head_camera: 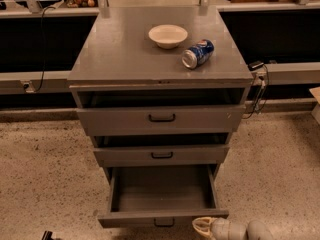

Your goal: Close bottom drawer

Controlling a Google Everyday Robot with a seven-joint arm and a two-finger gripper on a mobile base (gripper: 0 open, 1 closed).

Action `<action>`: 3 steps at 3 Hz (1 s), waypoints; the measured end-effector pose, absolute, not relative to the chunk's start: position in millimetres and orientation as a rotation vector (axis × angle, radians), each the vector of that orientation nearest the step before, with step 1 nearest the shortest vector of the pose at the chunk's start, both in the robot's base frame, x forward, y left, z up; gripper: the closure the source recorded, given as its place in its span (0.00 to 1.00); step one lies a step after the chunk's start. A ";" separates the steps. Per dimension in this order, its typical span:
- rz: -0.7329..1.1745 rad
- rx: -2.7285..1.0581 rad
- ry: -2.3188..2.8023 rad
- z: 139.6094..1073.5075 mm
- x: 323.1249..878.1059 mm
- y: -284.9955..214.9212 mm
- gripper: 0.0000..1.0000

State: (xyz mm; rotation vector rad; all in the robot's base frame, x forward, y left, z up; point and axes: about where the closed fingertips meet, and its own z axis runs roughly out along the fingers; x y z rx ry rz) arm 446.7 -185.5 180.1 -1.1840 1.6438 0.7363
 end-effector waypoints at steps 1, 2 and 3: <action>0.733 -1.179 1.652 151.8 483.9 -178.2 1.00; 0.733 -1.179 1.652 151.8 483.8 -178.2 1.00; 0.707 -1.215 1.627 147.9 499.1 -166.7 1.00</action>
Offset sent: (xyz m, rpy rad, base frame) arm 0.1246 -0.0014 -0.0548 -0.0268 -0.0693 -0.1022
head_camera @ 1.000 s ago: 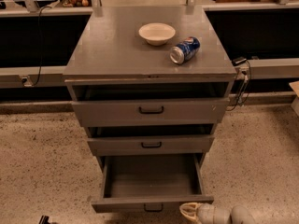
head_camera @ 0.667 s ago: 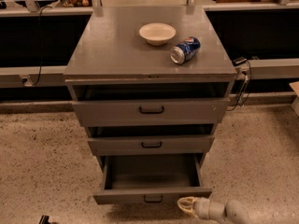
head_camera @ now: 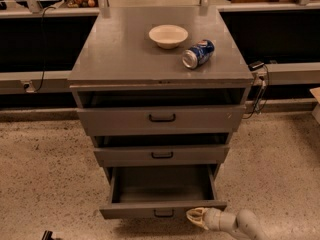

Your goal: Close bottom drawer

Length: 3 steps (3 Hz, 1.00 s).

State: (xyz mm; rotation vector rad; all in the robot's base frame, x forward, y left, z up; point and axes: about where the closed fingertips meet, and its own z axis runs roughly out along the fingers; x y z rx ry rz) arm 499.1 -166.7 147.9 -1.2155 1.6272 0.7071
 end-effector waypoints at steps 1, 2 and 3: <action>0.714 -1.217 1.577 147.1 520.1 -150.7 1.00; 0.714 -1.217 1.577 147.1 519.2 -150.0 1.00; 0.696 -1.188 1.571 147.1 542.8 -154.6 1.00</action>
Offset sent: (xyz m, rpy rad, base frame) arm 0.1117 -0.0070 0.0056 0.0757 -0.1305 -0.0668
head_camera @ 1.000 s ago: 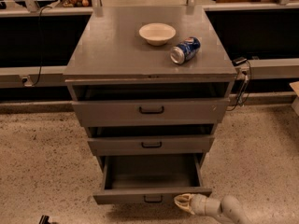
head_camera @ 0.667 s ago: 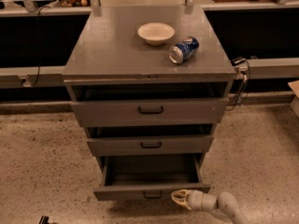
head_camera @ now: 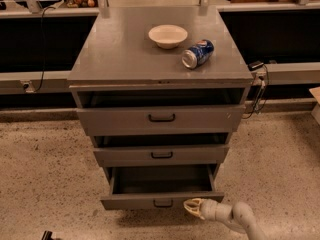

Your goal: Close bottom drawer

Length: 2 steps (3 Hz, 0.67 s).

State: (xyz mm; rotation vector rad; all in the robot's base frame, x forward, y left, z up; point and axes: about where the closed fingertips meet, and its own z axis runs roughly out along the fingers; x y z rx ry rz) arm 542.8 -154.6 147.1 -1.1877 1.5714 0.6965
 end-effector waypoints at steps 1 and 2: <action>0.704 -1.139 1.554 148.9 570.5 -145.8 1.00; 0.704 -1.139 1.554 148.9 570.5 -145.8 1.00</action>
Offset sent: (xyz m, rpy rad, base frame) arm 0.1571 -0.0427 0.0028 0.0810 -0.0735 -0.2046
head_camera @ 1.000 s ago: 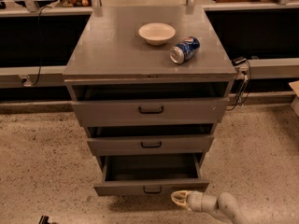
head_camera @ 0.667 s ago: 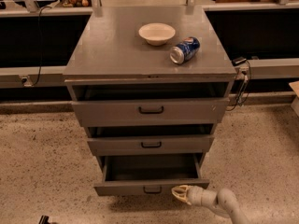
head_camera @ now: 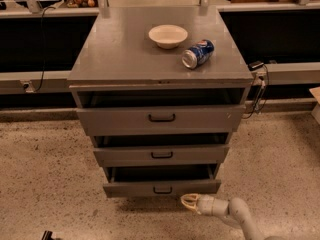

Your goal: Close bottom drawer

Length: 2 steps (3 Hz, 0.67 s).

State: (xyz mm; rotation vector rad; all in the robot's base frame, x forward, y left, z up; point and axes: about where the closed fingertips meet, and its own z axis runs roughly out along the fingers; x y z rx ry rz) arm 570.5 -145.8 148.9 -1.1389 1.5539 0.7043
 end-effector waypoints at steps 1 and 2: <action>0.678 -1.105 1.555 151.7 594.9 -152.6 1.00; 0.669 -1.039 1.526 160.6 634.4 -150.4 1.00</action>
Offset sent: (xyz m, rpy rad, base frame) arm 0.1519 -0.0607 0.0071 0.0831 -0.1001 -0.1918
